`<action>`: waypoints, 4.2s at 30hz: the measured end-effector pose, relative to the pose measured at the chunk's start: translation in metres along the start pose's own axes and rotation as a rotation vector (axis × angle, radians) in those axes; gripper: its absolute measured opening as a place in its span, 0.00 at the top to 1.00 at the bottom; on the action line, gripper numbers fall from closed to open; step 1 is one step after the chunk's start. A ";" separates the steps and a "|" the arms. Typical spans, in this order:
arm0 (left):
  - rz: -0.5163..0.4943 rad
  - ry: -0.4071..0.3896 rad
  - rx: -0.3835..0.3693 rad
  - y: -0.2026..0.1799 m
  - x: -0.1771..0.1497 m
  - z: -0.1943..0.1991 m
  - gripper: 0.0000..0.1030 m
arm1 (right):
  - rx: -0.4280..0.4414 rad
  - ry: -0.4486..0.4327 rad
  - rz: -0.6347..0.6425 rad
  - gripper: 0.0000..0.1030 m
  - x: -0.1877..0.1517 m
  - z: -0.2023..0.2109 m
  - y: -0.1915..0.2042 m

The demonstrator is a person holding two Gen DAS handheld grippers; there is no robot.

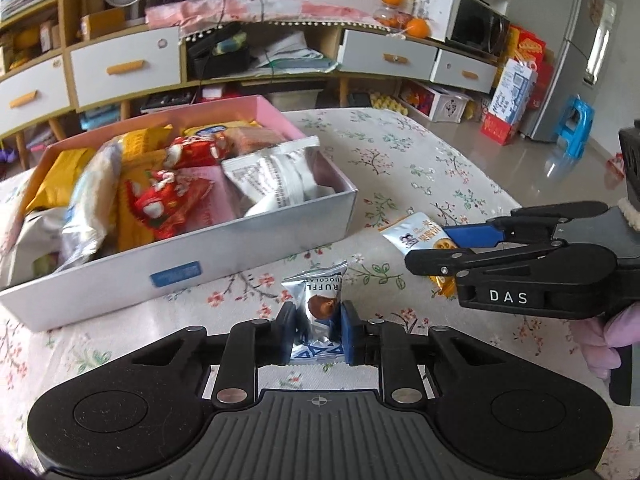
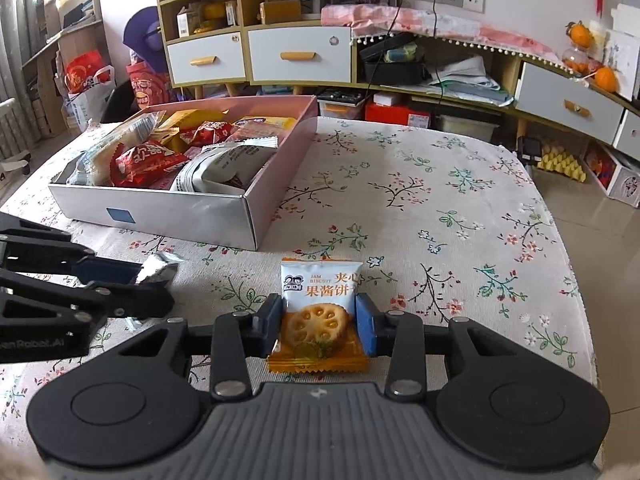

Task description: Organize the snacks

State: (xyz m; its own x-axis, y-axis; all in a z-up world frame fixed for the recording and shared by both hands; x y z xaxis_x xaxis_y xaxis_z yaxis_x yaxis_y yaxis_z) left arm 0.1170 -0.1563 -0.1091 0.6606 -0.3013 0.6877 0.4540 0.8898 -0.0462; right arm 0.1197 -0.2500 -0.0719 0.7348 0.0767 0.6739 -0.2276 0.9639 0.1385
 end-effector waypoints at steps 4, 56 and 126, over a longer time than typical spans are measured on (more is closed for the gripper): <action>0.030 -0.019 -0.006 0.011 0.001 0.015 0.80 | -0.001 -0.014 -0.013 0.65 0.004 0.005 0.003; 0.273 -0.161 0.236 0.158 0.048 0.024 0.27 | 0.021 -0.192 -0.207 0.31 0.095 -0.034 0.071; 0.262 0.127 0.444 0.128 -0.053 0.078 0.02 | -0.134 0.166 -0.118 0.00 0.000 -0.009 0.113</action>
State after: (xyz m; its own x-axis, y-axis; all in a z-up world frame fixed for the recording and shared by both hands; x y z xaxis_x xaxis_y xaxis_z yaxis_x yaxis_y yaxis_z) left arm 0.0932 0.0006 -0.0951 0.7974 -0.0644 0.6000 -0.0146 0.9919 0.1260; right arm 0.1004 -0.1388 -0.0628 0.8487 -0.0087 0.5287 -0.0548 0.9930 0.1042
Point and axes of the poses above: each gripper's, at about its wrist camera, not at the fingertips, and z roughly against the way its jaws point, y to its left, x to its top, the point moved 7 cm from there along -z, roughly the way its jaws point, and after that the axes turned 8 degrees about x, right-handed, at the moved point
